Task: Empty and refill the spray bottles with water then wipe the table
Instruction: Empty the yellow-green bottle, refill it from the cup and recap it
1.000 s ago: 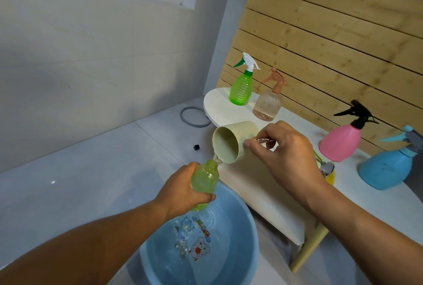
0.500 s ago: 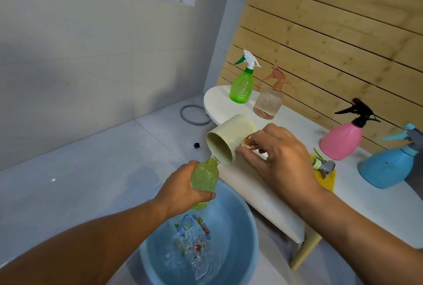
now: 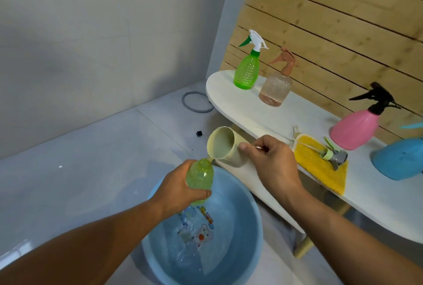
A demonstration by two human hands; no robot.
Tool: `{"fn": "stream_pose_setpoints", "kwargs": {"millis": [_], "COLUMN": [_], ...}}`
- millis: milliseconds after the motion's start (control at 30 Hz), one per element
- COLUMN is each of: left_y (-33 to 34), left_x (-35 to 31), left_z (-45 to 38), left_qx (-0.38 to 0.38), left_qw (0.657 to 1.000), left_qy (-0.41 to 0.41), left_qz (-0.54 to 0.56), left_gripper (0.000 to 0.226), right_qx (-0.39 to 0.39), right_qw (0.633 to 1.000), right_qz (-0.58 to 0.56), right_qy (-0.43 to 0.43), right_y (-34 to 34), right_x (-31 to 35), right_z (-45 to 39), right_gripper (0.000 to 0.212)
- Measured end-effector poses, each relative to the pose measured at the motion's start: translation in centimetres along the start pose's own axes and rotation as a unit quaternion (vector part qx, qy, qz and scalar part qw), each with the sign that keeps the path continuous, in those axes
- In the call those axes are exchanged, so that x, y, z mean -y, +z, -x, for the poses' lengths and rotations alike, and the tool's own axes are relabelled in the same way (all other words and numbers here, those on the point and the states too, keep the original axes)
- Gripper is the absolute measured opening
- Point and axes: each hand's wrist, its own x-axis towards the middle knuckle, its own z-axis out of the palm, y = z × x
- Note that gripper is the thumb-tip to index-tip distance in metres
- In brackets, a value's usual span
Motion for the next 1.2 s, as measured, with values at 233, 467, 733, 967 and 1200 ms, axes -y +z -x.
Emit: {"fn": "stream_pose_setpoints", "kwargs": {"millis": [233,467,733,967,1200], "left_y": [0.1,-0.4,-1.8,-2.7,-2.8], "left_x": [3.1,5.1,6.5,6.7,6.4], "left_z": [-0.4,-1.0,-1.6,-1.8,-0.7], "left_qx": [-0.005,-0.008,-0.002,-0.001,0.004], "left_qw": [1.000,1.000,0.999,0.998,0.999], "left_qy": [-0.013,-0.025,-0.049,-0.053,-0.041], "left_qz": [0.002,0.001,-0.006,-0.018,-0.024], "left_gripper": [0.062,0.061,0.064,0.064,0.064], "right_qx": [0.101,0.188,0.300,0.324,0.203], "right_qw": [0.978,0.960,0.896,0.907,0.935], "right_qz": [-0.042,0.115,0.316,0.248,-0.078], "right_qy": [0.178,0.172,0.083,0.100,0.281], "right_y": [7.5,13.5,17.6,19.4,16.3], "right_x": [-8.9,-15.4,-18.6,-18.2,-16.1], "right_z": [-0.9,-0.1,2.4,3.8,2.3], "right_gripper": [0.038,0.040,0.029,0.025,0.019]}}
